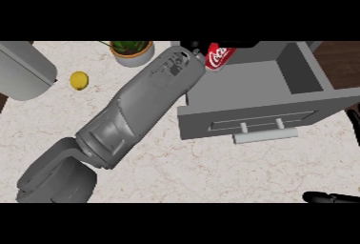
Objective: Pick up the can, place it into the drawer and close the drawer
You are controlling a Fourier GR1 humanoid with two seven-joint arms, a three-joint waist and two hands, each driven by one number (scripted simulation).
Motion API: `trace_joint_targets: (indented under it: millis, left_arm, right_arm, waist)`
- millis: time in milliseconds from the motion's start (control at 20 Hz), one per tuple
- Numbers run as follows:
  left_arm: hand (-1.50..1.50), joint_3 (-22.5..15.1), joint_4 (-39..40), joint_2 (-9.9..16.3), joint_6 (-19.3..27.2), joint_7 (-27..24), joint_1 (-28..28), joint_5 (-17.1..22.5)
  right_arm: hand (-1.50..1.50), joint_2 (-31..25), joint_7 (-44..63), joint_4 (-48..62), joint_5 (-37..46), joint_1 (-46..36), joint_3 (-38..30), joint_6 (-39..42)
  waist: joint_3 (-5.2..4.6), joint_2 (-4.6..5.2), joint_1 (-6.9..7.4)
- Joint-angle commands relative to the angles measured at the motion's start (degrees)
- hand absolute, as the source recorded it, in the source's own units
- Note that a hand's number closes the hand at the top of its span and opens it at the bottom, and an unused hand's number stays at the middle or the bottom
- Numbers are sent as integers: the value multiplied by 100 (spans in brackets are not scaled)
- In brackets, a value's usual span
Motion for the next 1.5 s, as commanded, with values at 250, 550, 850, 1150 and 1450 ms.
trace_joint_targets:
  millis: [250,550,850,1150,1450]
  left_arm:
    - [-150,-268,220,0,265,-167,95,261]
    - [-150,-372,287,0,670,-185,162,429]
    - [-150,-287,210,0,704,-441,237,693]
    - [-150,-303,12,0,702,-452,309,973]
    - [-150,-147,-121,0,899,-777,395,1305]
  right_arm:
    - [-150,39,17,10,97,-94,149,-18]
    - [-150,-57,-60,118,91,-194,105,35]
    - [-150,-101,31,-212,431,-267,199,-110]
    - [-150,-620,-372,-555,1145,-117,132,111]
    - [-150,-727,-359,-883,1824,-346,528,53]
  waist:
    - [0,34,-77]
    - [3,48,-168]
    - [-10,24,-37]
    - [-9,-3,-45]
    - [-13,-17,43]
